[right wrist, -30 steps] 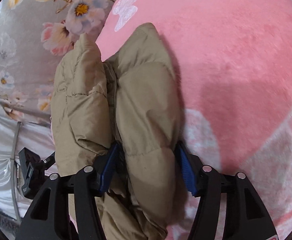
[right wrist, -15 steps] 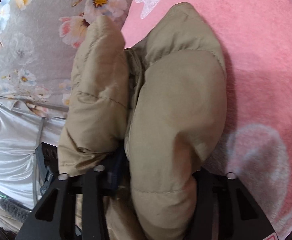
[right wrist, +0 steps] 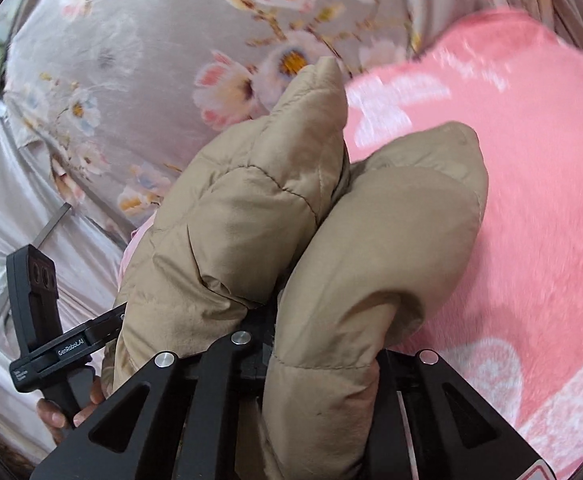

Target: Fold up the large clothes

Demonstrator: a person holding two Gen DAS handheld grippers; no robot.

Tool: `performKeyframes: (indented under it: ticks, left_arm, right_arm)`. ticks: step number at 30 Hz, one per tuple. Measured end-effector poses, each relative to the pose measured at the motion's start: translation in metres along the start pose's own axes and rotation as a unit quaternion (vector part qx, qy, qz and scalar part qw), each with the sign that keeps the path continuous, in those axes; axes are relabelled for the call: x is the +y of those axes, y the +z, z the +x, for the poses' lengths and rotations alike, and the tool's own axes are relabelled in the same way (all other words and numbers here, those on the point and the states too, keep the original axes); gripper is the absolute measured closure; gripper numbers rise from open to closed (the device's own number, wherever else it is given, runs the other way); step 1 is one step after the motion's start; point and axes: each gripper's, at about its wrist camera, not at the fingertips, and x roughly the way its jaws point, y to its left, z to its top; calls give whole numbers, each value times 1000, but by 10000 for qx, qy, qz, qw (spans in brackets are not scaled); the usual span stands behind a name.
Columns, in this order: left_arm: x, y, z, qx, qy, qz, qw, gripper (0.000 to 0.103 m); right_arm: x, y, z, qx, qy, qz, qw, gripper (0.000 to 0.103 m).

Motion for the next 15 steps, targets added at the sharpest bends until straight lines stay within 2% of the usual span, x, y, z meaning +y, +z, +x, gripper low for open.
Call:
performKeyframes:
  ticks: [7,15]
  left_arm:
    - [3,28,-42,-747,314,376,9960,30]
    - [46,62,-63,-1362,604,526,9874,31]
  right_arm:
    - [52,27,-3,-497,120,-558,9971,89]
    - [103,54,27,-794,367,-943,9917,89]
